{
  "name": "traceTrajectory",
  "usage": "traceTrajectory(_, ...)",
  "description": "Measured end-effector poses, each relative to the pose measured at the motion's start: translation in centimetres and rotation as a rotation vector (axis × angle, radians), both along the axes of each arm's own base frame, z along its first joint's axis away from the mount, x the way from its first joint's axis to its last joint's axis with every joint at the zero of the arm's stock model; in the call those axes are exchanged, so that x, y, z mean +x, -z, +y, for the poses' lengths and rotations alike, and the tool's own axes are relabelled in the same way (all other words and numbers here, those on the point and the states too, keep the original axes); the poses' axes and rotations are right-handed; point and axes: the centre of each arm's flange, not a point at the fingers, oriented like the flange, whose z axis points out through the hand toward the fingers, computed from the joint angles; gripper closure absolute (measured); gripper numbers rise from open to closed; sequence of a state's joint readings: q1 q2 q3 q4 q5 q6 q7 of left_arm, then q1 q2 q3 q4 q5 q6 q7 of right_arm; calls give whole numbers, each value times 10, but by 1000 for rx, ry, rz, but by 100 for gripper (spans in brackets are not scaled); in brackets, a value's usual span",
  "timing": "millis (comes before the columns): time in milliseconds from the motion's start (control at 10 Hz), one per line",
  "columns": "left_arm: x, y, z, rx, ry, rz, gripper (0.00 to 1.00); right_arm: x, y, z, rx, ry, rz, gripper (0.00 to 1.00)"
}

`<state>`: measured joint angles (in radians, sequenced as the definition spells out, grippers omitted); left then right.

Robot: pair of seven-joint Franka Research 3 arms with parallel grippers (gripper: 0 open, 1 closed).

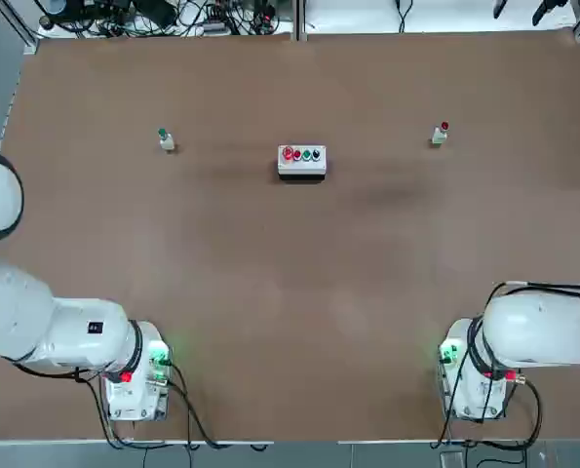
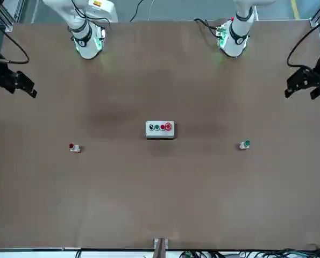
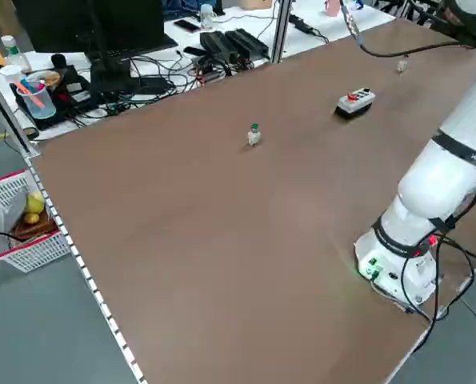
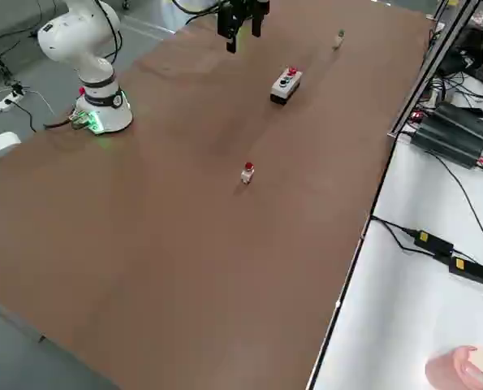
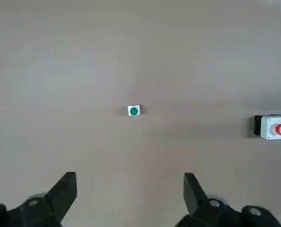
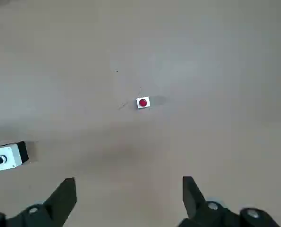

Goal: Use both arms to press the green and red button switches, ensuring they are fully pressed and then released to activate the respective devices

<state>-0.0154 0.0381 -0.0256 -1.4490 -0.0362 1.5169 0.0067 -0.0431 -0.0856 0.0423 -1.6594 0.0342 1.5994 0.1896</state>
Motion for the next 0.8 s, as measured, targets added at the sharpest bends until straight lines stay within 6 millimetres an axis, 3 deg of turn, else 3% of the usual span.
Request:
traceTrajectory(300,1,1,0,0,0,2,0,0,0,0,0,0,0,0)
traceTrajectory(500,3,6,0,0,1,12,1,0,0,0,0,-1,0,7)
traceTrajectory(600,8,15,0,0,-1,27,3,0,1,1,0,-1,2,14)
traceTrajectory(800,23,46,0,1,-4,67,11,4,8,1,0,0,-9,47)
